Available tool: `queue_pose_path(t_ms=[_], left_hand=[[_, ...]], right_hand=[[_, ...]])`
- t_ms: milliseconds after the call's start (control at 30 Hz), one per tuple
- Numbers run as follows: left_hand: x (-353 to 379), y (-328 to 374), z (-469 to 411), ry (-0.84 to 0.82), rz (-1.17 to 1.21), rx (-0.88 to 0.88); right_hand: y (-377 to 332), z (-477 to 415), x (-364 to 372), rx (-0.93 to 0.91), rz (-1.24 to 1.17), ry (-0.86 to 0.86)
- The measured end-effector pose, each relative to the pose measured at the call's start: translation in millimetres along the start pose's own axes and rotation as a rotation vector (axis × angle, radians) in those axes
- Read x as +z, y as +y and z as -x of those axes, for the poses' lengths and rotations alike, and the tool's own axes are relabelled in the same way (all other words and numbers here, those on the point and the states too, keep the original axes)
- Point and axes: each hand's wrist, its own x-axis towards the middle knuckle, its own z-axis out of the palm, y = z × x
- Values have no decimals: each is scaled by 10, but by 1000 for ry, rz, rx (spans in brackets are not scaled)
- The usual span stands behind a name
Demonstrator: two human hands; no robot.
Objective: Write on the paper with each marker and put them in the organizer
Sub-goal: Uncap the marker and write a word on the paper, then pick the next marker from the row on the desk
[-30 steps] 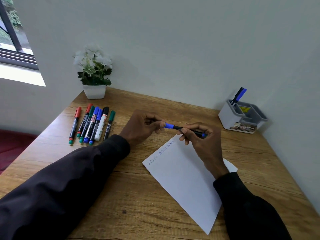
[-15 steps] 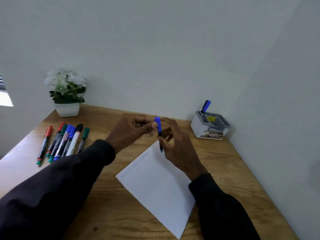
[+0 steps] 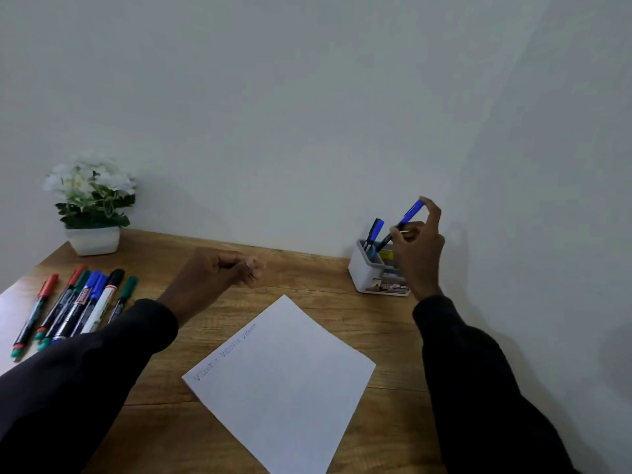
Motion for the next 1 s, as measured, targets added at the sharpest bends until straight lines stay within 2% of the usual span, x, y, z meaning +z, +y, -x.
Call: queue_pose_path(t_ms=[167,433,633,800,900,1000], left_hand=[[57,-36,-25,8,-4,-27],[159,-113,-101,-9,-58,-37],[58,-159,-78,1,-81,-48],[-12,-180,-44,21,-77,-53],[-54,-163,-3,25,-83,-68],[-124,-124,50,21,-67,-98]], right_hand=[[253,-123,137,94,41,-144],[448,-143,383,100,170,-208],[435,-96,417,124,205,-187],[334,-35,383,100,222,-66],[151,53,346,53,132,-22],[-119,248,361,28,25,-78]])
